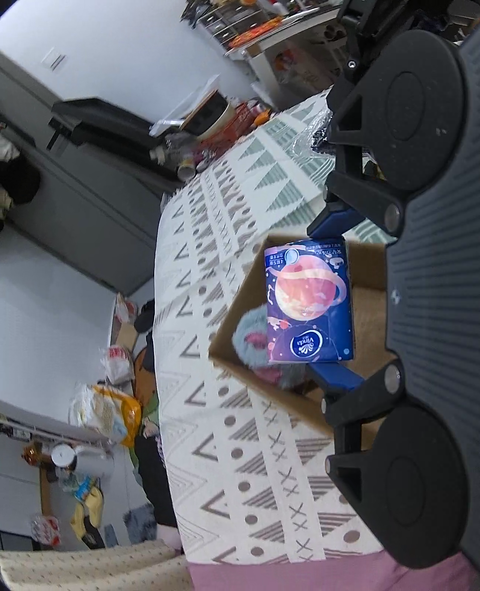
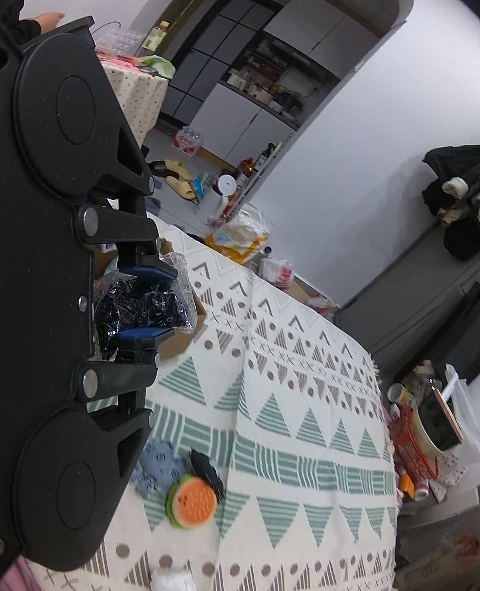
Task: Organize soft objects
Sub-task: 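Carry the purple package over the box with left while right carries the black bundle there, then open the right gripper to drop the black bundle while left releases the package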
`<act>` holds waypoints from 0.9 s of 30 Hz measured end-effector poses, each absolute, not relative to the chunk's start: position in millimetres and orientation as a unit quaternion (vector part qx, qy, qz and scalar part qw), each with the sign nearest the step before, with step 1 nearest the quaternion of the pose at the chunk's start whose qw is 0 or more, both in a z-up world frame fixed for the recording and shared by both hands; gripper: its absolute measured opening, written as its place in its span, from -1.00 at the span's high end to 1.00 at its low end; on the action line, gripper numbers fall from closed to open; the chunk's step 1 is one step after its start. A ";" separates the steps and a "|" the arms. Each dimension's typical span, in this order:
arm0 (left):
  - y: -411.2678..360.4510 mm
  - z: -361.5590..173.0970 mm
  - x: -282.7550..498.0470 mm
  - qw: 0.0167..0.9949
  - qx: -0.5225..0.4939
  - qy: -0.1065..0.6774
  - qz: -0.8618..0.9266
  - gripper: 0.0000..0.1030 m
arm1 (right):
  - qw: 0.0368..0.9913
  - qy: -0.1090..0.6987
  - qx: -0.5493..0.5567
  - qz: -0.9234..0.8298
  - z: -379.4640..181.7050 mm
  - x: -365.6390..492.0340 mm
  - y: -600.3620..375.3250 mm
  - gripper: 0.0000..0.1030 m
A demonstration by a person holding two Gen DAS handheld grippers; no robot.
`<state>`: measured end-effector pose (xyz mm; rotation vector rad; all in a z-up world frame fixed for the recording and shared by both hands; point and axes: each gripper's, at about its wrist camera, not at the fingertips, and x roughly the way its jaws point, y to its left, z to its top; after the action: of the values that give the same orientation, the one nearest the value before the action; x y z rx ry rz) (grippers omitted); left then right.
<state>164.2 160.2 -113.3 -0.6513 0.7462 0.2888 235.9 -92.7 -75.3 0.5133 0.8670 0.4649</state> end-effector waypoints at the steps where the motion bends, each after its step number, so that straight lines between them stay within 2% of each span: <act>1: 164.1 -116.5 164.8 0.867 -0.317 0.358 0.142 -0.36 | 0.849 0.414 0.243 0.223 -76.9 236.6 -87.9 0.49; 11: 184.3 -140.7 175.8 0.846 -0.336 0.372 0.181 -0.37 | 0.844 0.431 0.226 0.227 -91.9 247.1 -46.5 0.49; 21: 186.3 -135.3 173.3 0.853 -0.320 0.361 0.199 -0.49 | 0.855 0.415 0.213 0.228 -101.2 260.1 -14.6 0.46; 23: 187.8 -134.8 172.0 0.852 -0.323 0.359 0.202 -0.50 | 0.856 0.408 0.219 0.229 -102.1 263.4 -12.1 0.40; 25: 188.4 -133.2 170.8 0.852 -0.327 0.354 0.204 -0.51 | 0.860 0.398 0.219 0.231 -99.9 263.4 -12.7 0.25; 27: 186.7 -131.1 170.6 0.854 -0.324 0.352 0.204 -0.55 | 0.863 0.391 0.219 0.234 -96.3 260.1 -16.3 -0.11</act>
<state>170.6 186.7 -131.1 -0.6806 0.7399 0.4300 260.1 -16.3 -96.3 0.4594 0.8200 0.4909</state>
